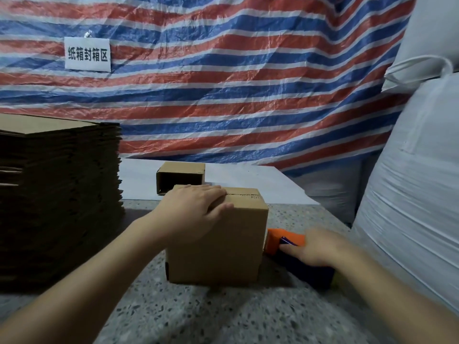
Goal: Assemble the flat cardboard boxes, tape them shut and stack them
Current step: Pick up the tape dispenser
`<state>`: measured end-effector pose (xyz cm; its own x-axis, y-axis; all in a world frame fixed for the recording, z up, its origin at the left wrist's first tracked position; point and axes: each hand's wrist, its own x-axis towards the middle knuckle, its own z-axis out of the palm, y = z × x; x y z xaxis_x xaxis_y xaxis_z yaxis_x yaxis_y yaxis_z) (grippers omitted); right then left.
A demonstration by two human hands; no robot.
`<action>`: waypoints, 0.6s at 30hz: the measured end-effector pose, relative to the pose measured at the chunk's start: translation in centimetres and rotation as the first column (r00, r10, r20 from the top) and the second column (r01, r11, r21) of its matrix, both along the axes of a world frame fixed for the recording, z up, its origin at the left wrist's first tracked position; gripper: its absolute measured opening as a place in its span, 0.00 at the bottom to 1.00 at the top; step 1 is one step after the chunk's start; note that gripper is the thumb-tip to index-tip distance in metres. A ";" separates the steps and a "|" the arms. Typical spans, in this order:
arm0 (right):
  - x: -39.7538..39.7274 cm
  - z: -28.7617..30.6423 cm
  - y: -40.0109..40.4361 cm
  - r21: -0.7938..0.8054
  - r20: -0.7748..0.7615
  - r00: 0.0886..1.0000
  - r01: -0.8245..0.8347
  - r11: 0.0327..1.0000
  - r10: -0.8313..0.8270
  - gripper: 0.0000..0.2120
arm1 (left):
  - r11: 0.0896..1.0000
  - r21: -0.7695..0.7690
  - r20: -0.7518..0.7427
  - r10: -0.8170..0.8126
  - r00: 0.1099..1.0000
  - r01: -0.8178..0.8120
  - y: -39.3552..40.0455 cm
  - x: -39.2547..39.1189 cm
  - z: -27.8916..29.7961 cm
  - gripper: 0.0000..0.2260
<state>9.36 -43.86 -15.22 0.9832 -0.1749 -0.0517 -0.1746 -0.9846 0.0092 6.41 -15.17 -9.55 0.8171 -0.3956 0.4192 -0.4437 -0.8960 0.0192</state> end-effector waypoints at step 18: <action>-1.2 6.4 -0.3 0.665 0.480 0.853 -0.202 0.719 -0.203 0.33 | 0.999 -0.049 0.028 -0.006 1.000 0.008 0.5 0.6 -0.9 0.29</action>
<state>8.18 -44.11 -8.86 0.8993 -0.2915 0.3260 0.0456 -0.6788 -0.7329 6.98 -14.65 -10.50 0.8021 -0.3799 0.4608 -0.4511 -0.8911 0.0505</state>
